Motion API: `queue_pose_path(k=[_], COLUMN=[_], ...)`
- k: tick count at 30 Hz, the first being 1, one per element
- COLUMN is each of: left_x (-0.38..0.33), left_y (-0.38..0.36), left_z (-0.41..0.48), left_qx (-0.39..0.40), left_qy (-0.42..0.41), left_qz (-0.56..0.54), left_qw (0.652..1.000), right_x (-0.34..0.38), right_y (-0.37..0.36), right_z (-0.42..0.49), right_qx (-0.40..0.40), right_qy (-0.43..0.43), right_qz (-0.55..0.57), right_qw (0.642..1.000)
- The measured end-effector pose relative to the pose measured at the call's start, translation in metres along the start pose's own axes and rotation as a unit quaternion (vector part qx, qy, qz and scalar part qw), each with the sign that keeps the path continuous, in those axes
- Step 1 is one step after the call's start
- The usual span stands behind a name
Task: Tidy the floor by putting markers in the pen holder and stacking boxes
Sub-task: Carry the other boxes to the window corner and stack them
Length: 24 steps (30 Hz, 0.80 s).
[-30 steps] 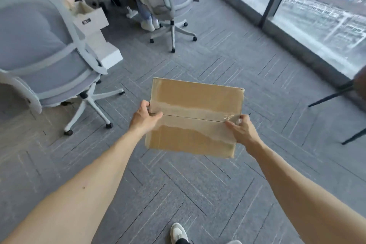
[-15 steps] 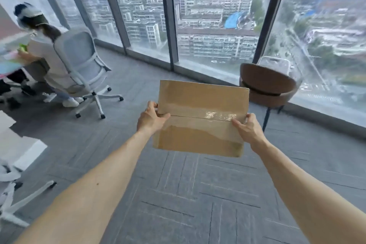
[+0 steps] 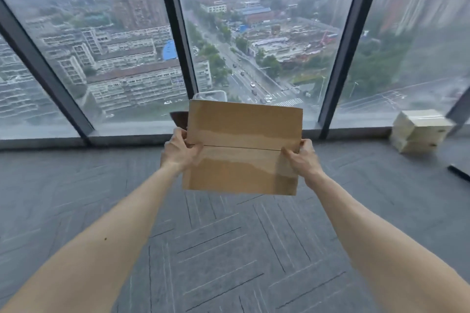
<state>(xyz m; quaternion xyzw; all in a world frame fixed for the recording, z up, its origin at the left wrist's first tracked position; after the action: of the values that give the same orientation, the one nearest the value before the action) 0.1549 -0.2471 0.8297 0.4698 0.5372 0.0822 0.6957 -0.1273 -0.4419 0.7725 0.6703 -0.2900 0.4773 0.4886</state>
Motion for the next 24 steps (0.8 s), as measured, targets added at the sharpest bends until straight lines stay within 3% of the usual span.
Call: queue_pose_path(k=[14,24], left_x=[-0.268,-0.471], left_y=[-0.256,-0.447], left_z=[0.196,0.238], left_qx=[0.175,0.272], left_qy=[-0.146,-0.212], left_qz=[-0.023,-0.038], left_qw=[0.973,0.938], right_x=[-0.059,-0.131], right_y=[0.191,0.355], right_z=[0.215,0.322], right_qx=[-0.213,-0.326], right_qy=[-0.078,-0.134], right_qz=[-0.034,-0.040], right_qw=[0.973,0.935])
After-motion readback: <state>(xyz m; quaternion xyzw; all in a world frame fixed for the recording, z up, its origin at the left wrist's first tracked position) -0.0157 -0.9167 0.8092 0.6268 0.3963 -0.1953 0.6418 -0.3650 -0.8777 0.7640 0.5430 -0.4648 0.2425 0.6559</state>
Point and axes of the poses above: each hand's wrist, its own z-axis towards the middle knuckle, its own y-axis out of the back of the hand, x = y × z, the point moved 7 cm from there along z, towards the middle knuckle, and after that the axes turned 6 degrees about y, right-handed, at the moved point
